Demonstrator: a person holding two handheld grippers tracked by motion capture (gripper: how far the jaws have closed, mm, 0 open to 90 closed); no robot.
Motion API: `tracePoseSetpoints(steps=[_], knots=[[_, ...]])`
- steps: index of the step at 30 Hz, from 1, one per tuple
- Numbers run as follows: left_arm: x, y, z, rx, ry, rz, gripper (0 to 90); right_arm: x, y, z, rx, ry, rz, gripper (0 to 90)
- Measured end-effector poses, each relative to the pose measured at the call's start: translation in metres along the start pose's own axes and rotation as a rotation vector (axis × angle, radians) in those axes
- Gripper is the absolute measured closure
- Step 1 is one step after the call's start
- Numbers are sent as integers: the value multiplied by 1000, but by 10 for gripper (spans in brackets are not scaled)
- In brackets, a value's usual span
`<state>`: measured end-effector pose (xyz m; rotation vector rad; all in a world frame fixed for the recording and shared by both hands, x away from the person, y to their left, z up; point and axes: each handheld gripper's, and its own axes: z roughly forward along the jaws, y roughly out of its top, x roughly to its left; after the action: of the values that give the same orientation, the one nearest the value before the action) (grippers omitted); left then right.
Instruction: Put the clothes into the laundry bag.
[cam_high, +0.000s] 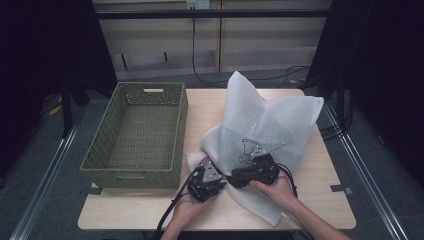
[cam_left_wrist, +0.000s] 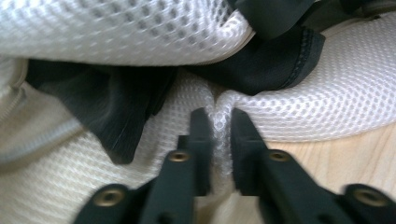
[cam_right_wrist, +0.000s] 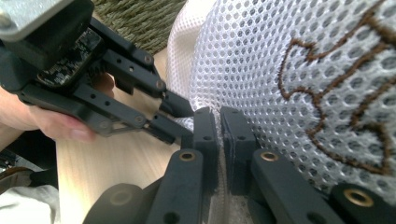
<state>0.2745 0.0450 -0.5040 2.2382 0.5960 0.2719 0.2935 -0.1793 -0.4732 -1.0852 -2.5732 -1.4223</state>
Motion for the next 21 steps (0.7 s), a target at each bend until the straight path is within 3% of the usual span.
tracePoseSetpoints(steps=[1,3,6,9,21], knots=[[-3,1,1,3,-1,15,843,1,0,0,1,-4,-5,861],[-6,2,2,-7,-50,1,859,0,-1,0,6,-9,-8,861],[-11,4,0,-6,-74,15,865,-3,-2,2,15,-22,-8,862],[-12,6,-1,-49,-121,-4,869,-5,0,3,13,-46,-19,863],[-34,24,7,-77,-223,35,877,-28,5,-3,11,-137,-18,865]])
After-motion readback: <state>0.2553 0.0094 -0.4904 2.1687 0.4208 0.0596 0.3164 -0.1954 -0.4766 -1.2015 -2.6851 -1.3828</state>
